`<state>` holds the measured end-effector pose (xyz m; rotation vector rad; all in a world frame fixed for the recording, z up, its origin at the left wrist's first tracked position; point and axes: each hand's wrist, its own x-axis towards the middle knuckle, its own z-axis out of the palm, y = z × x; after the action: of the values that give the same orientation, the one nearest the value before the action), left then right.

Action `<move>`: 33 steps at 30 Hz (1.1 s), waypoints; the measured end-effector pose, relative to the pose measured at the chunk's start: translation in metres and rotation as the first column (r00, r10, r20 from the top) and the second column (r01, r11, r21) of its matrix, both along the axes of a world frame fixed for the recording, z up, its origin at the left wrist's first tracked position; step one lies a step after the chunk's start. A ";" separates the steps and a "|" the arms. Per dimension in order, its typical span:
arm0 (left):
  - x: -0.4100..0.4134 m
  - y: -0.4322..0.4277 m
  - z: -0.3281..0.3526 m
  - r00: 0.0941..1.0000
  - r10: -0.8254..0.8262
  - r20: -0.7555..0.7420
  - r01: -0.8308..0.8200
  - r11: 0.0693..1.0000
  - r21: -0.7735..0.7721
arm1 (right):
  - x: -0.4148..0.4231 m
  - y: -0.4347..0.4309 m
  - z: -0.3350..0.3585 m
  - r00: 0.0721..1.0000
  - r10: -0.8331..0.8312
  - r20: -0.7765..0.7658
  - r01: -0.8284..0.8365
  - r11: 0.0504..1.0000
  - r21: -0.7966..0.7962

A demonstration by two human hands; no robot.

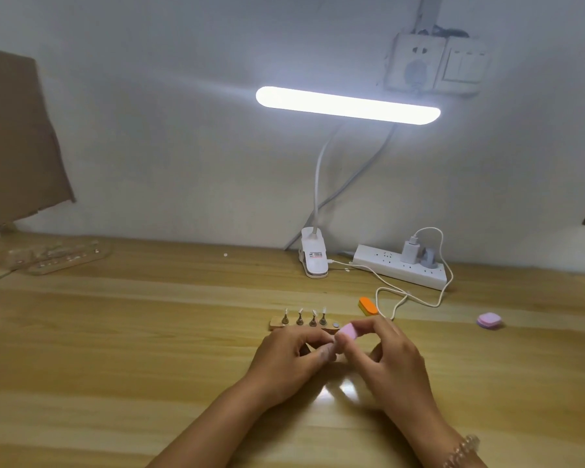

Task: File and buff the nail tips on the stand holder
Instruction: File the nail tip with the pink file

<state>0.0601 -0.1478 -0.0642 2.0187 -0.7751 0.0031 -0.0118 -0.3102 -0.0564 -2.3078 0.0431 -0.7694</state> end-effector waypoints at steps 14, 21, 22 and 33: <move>-0.001 0.000 -0.001 0.991 0.043 -0.129 -0.054 0.995 -0.084 | -0.004 0.007 0.002 0.997 0.075 -0.029 -0.077 0.995 -0.062; -0.003 0.001 0.002 0.990 0.047 -0.130 -0.063 0.990 -0.123 | -0.006 0.007 0.002 0.998 0.064 -0.004 -0.064 0.996 -0.068; -0.004 0.001 0.003 0.990 0.048 -0.131 -0.065 0.990 -0.129 | -0.005 0.005 0.001 0.999 0.042 -0.004 -0.042 0.998 -0.045; -0.002 0.000 0.002 0.986 0.050 -0.159 -0.074 0.985 -0.153 | -0.006 0.005 0.001 0.999 0.051 -0.002 -0.051 0.998 -0.035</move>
<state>0.0581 -0.1477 -0.0621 1.8665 -0.5948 -0.0534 -0.0176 -0.3053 -0.0552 -2.3334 -0.0290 -0.7478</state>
